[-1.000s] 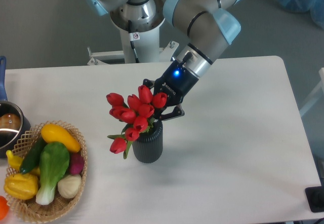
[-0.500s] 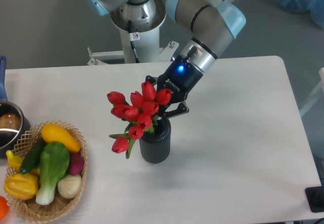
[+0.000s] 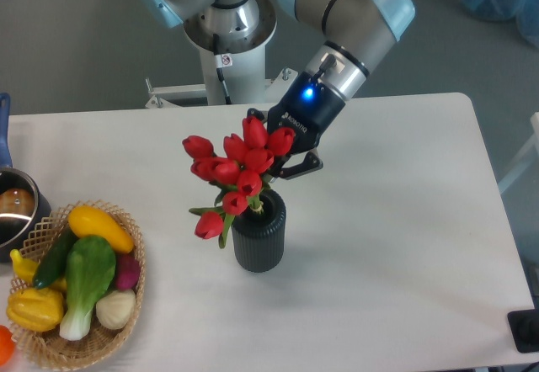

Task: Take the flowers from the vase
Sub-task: 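Lift the gripped tulips straight up out of the black vase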

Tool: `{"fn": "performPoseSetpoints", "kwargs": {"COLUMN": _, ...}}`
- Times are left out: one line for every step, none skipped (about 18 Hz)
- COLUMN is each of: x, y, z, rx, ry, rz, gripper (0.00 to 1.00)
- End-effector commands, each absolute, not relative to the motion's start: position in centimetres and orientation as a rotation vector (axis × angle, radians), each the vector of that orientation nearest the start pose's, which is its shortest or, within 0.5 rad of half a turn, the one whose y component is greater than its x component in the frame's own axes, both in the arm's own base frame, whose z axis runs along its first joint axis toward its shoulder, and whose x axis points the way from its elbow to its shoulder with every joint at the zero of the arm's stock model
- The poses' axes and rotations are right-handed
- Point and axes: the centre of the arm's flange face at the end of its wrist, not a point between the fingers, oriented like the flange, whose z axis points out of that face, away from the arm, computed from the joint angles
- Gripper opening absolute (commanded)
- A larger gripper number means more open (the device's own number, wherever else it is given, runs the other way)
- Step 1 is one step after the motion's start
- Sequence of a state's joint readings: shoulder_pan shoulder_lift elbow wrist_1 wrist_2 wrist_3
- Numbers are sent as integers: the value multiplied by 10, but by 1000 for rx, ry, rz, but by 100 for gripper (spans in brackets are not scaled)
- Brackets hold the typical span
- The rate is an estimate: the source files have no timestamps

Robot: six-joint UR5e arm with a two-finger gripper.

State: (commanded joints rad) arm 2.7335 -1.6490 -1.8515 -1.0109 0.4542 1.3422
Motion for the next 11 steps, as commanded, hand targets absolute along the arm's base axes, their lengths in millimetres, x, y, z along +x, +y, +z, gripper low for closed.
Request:
{"fn": "performPoseSetpoints", "kwargs": {"x": -377, "y": 406, "z": 428, "rx": -1981, "ry": 305, "rz": -205, "gripper": 0}}
{"fn": "performPoseSetpoints", "kwargs": {"x": -379, "y": 405, "z": 430, "rx": -1962, "ry": 301, "rz": -208, "gripper": 0}}
{"fn": "performPoseSetpoints", "kwargs": {"x": -381, "y": 404, "z": 433, "rx": -1945, "ry": 293, "rz": -212, "gripper": 0}}
{"fn": "performPoseSetpoints", "kwargs": {"x": -381, "y": 404, "z": 434, "rx": -1935, "ry": 272, "rz": -229, "gripper": 0}}
{"fn": "performPoseSetpoints", "kwargs": {"x": -381, "y": 404, "z": 435, "rx": -1934, "ry": 253, "rz": -243, "gripper": 0}}
{"fn": "performPoseSetpoints", "kwargs": {"x": -382, "y": 403, "z": 437, "rx": -1934, "ry": 239, "rz": -248, "gripper": 0}}
{"fn": "performPoseSetpoints", "kwargs": {"x": -381, "y": 403, "z": 438, "rx": -1934, "ry": 240, "rz": -247, "gripper": 0}}
{"fn": "performPoseSetpoints", "kwargs": {"x": -382, "y": 403, "z": 438, "rx": -1932, "ry": 238, "rz": -246, "gripper": 0}}
{"fn": "performPoseSetpoints", "kwargs": {"x": -383, "y": 402, "z": 440, "rx": -1928, "ry": 238, "rz": -245, "gripper": 0}}
{"fn": "performPoseSetpoints", "kwargs": {"x": -384, "y": 402, "z": 442, "rx": -1915, "ry": 237, "rz": -246, "gripper": 0}}
{"fn": "performPoseSetpoints", "kwargs": {"x": -385, "y": 400, "z": 446, "rx": -1901, "ry": 235, "rz": -243, "gripper": 0}}
